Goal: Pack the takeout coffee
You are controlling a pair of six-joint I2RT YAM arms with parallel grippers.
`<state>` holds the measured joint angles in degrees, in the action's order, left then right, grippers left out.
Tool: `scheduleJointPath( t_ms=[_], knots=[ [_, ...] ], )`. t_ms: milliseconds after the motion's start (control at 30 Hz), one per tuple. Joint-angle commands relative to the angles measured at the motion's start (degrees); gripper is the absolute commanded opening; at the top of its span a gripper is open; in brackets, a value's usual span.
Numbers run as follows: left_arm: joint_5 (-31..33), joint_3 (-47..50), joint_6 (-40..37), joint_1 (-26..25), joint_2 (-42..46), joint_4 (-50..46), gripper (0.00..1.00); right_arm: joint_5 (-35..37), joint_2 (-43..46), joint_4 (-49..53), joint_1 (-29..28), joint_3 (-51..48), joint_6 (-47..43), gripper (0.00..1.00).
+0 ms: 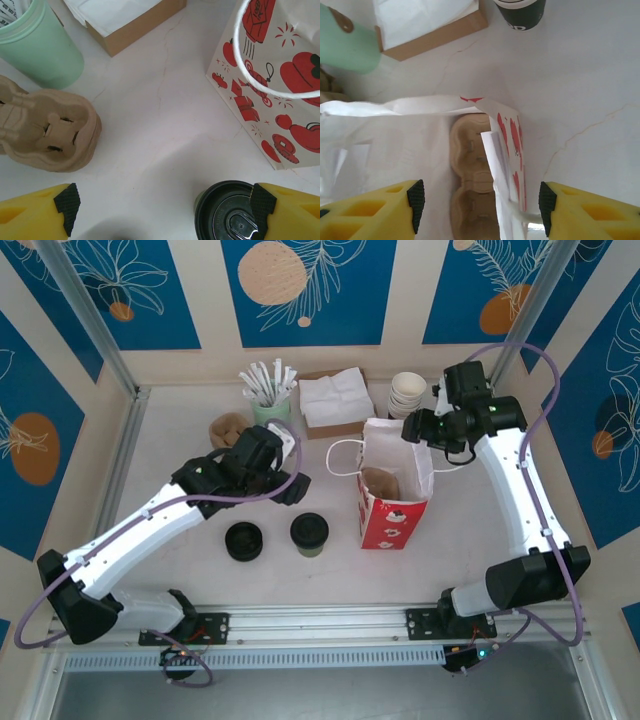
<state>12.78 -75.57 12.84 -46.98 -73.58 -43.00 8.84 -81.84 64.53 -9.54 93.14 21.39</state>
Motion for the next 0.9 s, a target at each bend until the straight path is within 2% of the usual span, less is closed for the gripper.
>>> scheduleJointPath(
  t_ms=[0,200,267,400,467,633,867],
  knots=[
    [0.8,1.3,1.1,0.6,1.0,1.6,0.9,4.7,-0.5,0.1,-0.9,-1.2,-1.2,0.64],
    [0.2,1.2,0.4,0.6,-0.4,2.0,0.89,2.6,0.5,-2.5,-1.2,-4.3,-1.6,0.6],
    [0.0,1.0,0.2,0.7,-0.8,2.2,0.9,1.8,0.4,-3.3,-1.1,-5.5,-1.7,0.46],
    [-0.7,0.5,-0.5,0.6,-1.4,2.8,0.9,-0.4,2.1,-5.2,-1.1,-6.7,-1.9,0.11],
    [-1.0,0.4,-0.8,0.7,-1.5,3.2,0.9,-1.5,4.8,-7.4,-1.1,-8.1,-1.7,0.01],
    [-1.7,0.3,-1.7,0.6,-1.7,4.4,0.9,-5.0,13.6,-13.3,-1.7,-14.1,-1.0,0.0],
    [-2.5,-0.1,-1.9,0.6,-2.5,5.8,0.9,-5.6,25.4,-22.9,-3.2,-26.2,-0.6,0.0]
  ],
)
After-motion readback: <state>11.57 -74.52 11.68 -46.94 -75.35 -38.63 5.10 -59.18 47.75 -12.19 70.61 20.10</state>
